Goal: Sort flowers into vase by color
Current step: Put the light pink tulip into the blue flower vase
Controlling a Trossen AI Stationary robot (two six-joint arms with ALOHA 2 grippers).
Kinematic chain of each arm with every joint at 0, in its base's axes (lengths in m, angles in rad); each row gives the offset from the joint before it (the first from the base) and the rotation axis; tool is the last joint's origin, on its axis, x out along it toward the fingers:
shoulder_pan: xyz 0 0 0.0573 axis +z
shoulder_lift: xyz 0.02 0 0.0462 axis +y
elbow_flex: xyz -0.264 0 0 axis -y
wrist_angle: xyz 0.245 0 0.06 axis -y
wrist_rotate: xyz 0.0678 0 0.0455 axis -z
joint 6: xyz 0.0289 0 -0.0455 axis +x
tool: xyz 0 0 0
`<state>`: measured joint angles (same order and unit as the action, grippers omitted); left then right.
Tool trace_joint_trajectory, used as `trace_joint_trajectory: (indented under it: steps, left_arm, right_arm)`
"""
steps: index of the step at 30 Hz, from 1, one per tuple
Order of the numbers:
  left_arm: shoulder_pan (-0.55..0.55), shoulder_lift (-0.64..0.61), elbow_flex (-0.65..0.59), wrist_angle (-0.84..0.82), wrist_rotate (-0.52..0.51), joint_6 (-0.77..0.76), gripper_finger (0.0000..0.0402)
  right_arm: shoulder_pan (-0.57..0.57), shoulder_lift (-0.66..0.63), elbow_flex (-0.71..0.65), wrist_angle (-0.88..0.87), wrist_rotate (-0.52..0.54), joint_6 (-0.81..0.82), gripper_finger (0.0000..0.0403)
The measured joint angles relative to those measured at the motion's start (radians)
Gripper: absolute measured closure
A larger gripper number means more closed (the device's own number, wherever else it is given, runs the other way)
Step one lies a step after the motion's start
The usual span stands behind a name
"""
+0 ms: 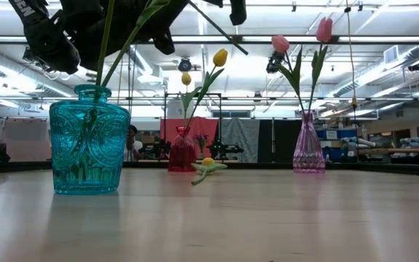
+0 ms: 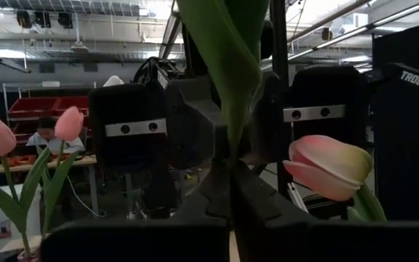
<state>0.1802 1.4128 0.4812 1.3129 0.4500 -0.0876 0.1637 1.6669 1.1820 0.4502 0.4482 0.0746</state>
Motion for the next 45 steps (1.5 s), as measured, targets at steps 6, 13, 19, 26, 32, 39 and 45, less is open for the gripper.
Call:
trace_joint_trajectory:
  steps: [6,13,19,26,32,39,45]
  left_arm:
    - [0.048,-0.011,0.000,-0.075,0.072,-0.106,0.0400]
    - [0.191,-0.119,0.000,-0.174,0.362,-0.259,0.0401]
    - [0.226,-0.285,0.000,-0.396,0.437,-0.211,0.0401]
    - [0.172,-0.529,0.006,-0.836,0.217,0.039,0.0401]
    - [0.109,-0.633,0.026,-1.095,0.116,0.083,0.0401]
    - [0.006,-0.671,0.026,-1.226,0.092,0.052,0.0401]
    - [-0.095,-0.676,0.026,-1.255,0.087,-0.002,0.0401]
  right_arm:
    - [0.034,-0.067,0.000,-0.084,0.048,0.006,0.0339]
    - [0.097,-0.195,0.002,-0.376,0.160,0.095,0.0326]
    - [0.169,-0.221,0.001,-0.602,0.292,0.211,0.0327]
    - [0.163,-0.226,-0.060,-0.785,0.281,0.408,0.0353]
    - [0.133,-0.328,-0.283,-0.611,0.265,0.445,0.0390]
    - [0.121,-0.451,-0.676,-0.040,0.236,0.371,0.0388]
    - [0.142,-0.403,-0.912,0.396,0.230,0.425,0.0383]
